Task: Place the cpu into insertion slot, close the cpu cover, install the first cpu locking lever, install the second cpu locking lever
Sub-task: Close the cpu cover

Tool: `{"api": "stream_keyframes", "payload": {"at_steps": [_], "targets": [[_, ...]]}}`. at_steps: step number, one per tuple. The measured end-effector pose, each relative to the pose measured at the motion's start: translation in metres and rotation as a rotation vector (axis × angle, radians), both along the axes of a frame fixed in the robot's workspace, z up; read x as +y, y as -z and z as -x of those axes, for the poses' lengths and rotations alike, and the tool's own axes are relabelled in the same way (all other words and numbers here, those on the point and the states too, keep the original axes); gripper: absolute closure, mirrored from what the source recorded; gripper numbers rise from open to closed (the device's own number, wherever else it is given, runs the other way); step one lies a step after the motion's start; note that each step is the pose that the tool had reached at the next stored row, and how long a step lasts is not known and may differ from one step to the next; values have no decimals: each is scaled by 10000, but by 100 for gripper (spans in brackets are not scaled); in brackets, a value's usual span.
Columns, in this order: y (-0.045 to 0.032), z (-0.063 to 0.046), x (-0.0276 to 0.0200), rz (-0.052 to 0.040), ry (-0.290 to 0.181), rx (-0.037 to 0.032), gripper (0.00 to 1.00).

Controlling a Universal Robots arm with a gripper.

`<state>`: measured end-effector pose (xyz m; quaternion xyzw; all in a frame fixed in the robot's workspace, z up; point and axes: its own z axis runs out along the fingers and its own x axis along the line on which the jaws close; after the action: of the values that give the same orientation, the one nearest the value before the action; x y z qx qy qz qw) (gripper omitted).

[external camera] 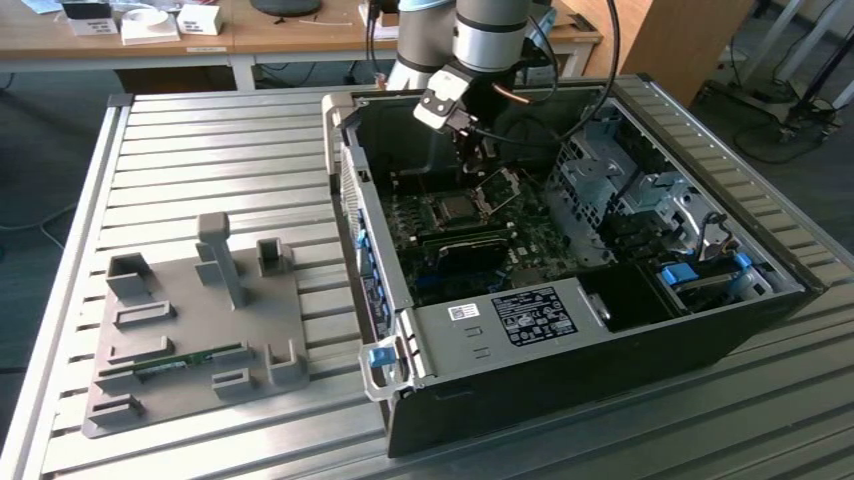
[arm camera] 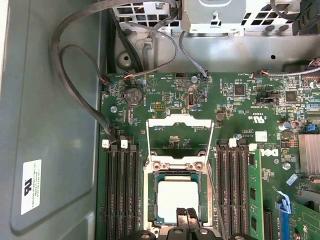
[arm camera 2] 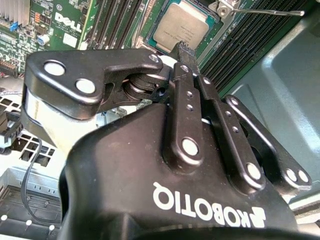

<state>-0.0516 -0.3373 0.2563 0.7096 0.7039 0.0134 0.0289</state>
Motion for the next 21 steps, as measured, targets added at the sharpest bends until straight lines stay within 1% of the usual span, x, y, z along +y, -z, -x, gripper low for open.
{"api": "stream_keyframes", "payload": {"at_steps": [8, 17, 21], "targets": [[-7, 0, 0, 1, 0, 1, 90], [-53, 0, 0, 0, 0, 0, 90], [-62, 0, 0, 2, 0, 1, 90]]}}
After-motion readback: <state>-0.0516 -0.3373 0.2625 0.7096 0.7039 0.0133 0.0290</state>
